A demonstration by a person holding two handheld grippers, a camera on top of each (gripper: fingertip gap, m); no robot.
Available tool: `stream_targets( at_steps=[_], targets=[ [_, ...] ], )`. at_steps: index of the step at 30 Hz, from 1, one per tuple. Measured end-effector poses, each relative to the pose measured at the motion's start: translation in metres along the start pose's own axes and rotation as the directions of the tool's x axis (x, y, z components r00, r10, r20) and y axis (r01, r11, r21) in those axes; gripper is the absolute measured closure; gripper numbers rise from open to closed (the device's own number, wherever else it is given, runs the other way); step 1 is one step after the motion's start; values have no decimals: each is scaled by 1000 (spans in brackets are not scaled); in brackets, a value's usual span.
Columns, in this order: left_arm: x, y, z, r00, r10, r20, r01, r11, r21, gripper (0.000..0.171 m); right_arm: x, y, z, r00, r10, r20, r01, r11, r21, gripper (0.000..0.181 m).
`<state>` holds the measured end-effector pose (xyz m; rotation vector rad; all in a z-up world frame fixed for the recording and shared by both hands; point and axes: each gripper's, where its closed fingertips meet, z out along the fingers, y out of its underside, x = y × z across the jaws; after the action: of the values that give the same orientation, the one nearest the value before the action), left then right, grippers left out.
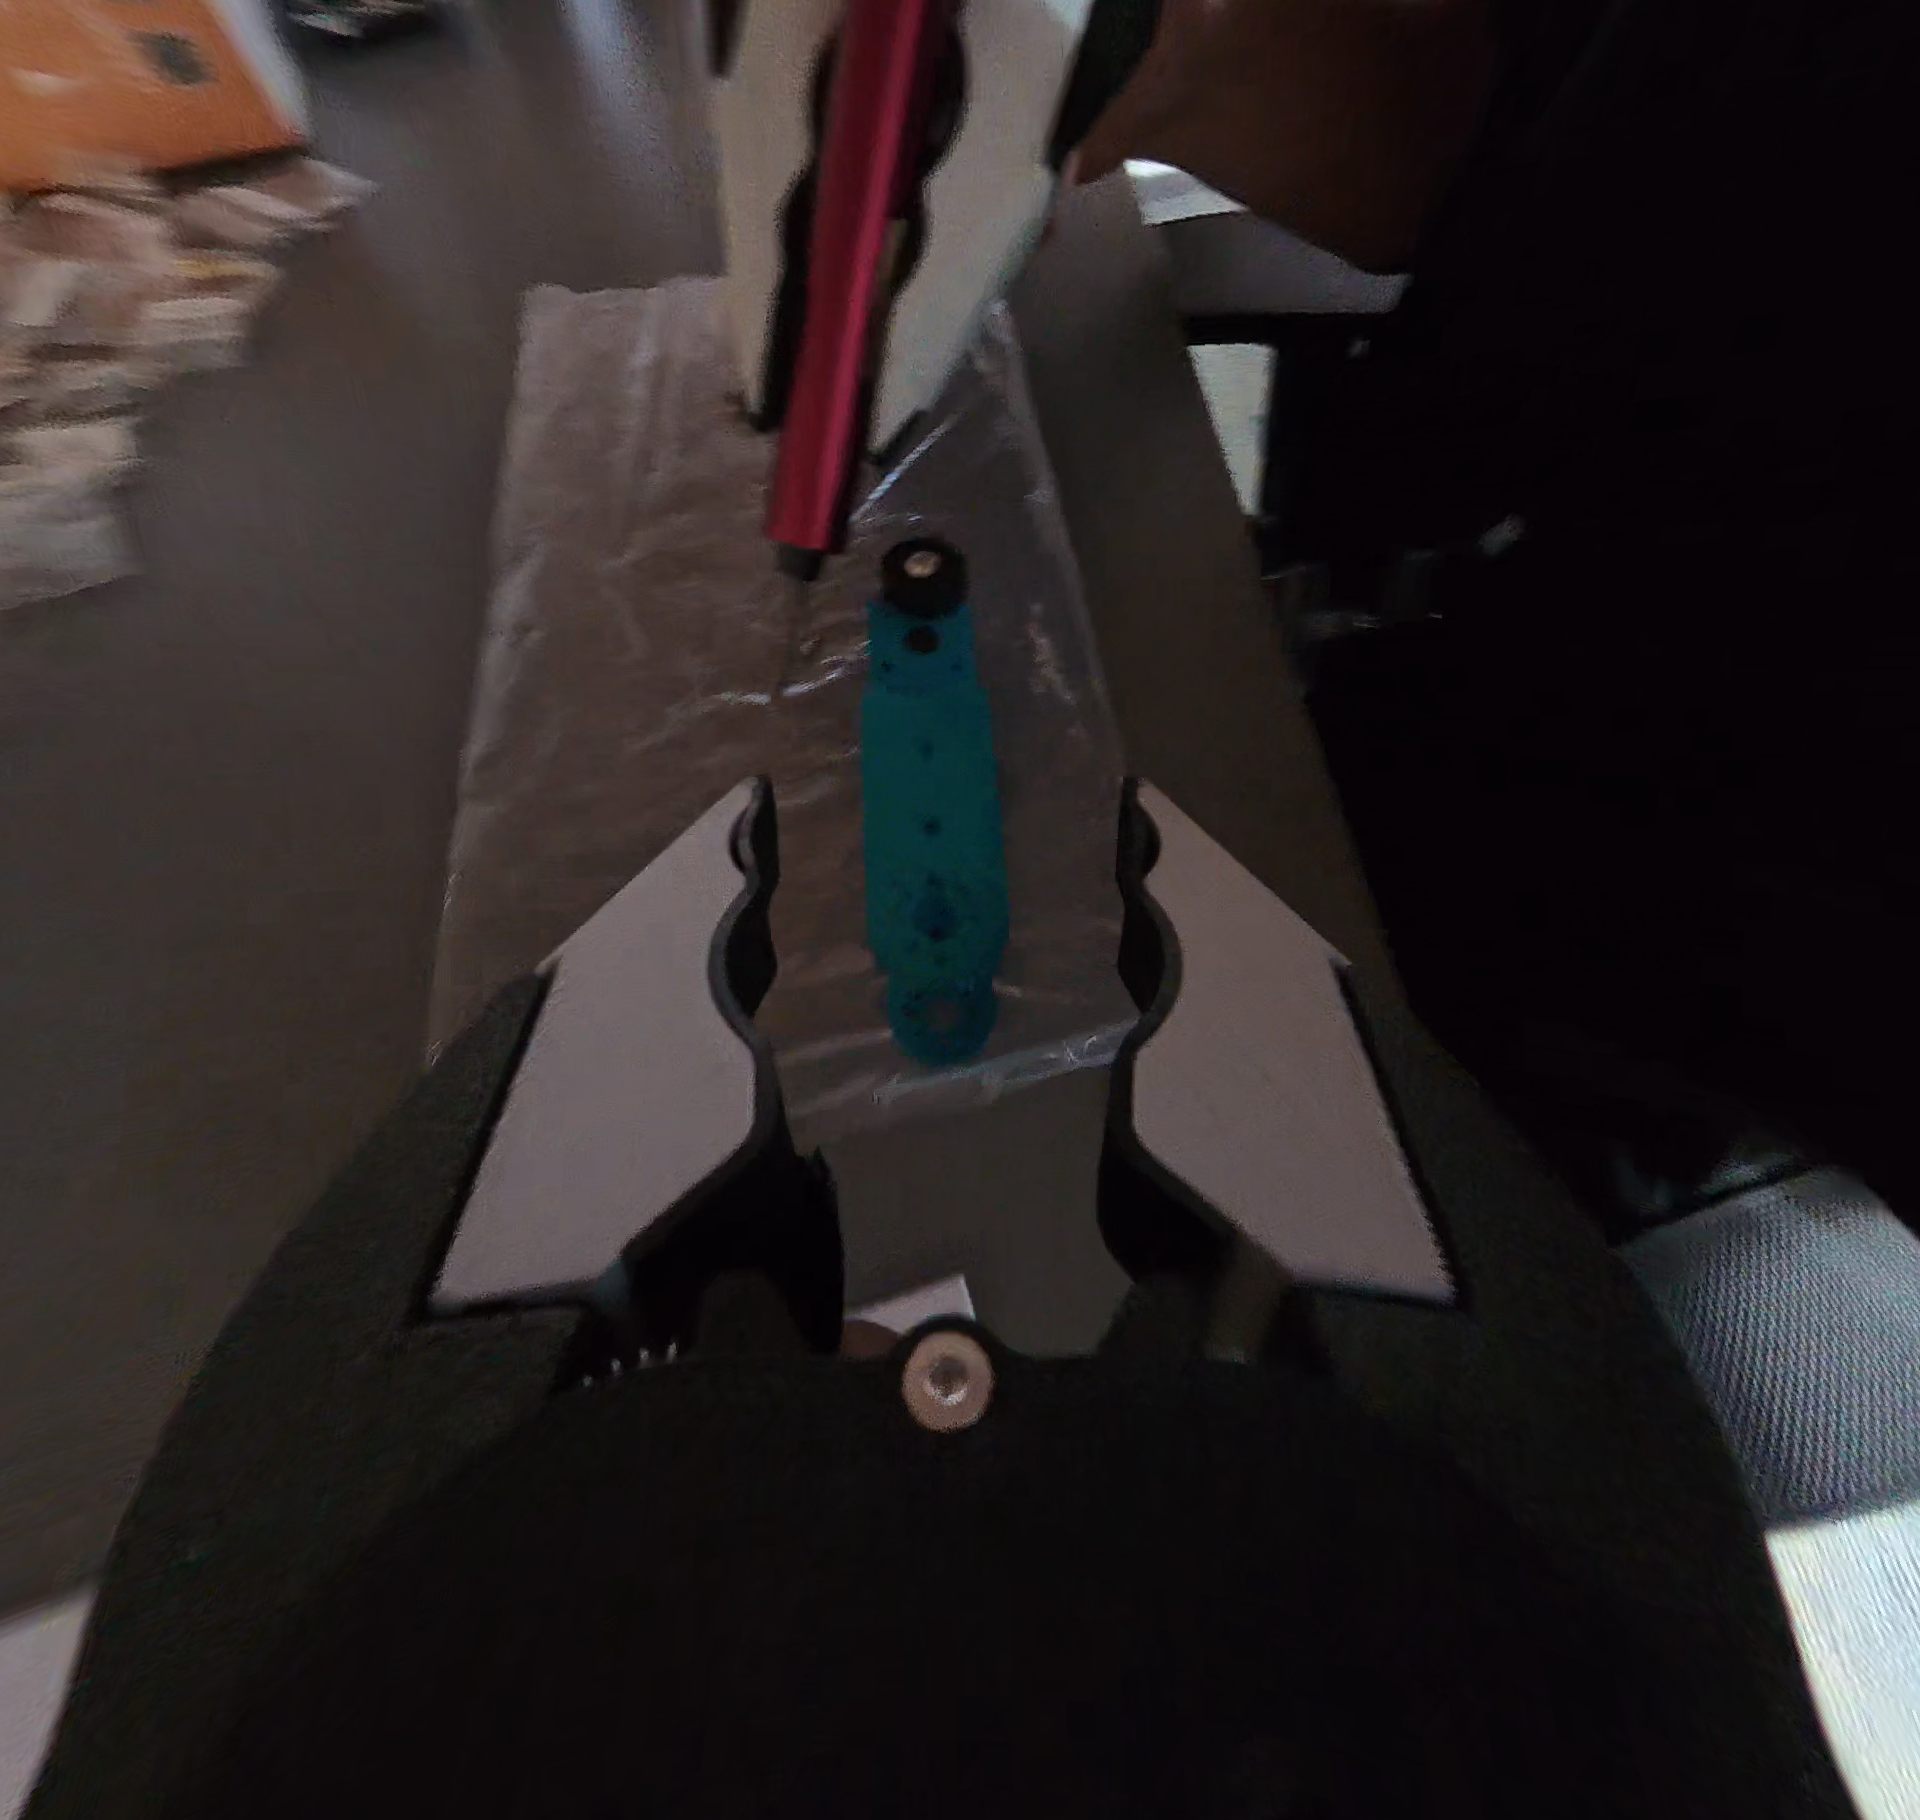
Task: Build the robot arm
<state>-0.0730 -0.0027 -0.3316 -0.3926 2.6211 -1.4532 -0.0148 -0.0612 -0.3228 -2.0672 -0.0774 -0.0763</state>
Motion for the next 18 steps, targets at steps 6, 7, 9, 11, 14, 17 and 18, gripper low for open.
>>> stream_targets(
  at_steps=[6,7,9,11,14,17,18],
  targets=[
    [-2,-3,16,975,43,-216,-52,998,-35,112,6,0,-20,996,37,-86,-34,999,40,159],
    [0,0,19,968,44,-245,-57,997,-43,112,6,0,-22,994,50,-94,-45,998,50,158],
    [3,4,24,956,58,-287,-74,996,-46,113,5,-2,-27,992,75,-100,-67,994,81,159],
    [2,6,30,954,86,-288,-101,994,-35,116,4,-4,-31,989,113,-99,-102,989,109,159],
    [2,5,36,956,106,-273,-117,993,-22,121,-2,-6,-40,984,142,-107,-127,982,137,159],
    [1,3,38,961,148,-235,-154,988,-8,133,-12,-14,-52,982,150,-112,-129,976,173,159],
    [1,3,39,963,150,-226,-156,988,-6,136,-16,-17,-55,982,159,-105,-138,974,181,159]
  ],
)
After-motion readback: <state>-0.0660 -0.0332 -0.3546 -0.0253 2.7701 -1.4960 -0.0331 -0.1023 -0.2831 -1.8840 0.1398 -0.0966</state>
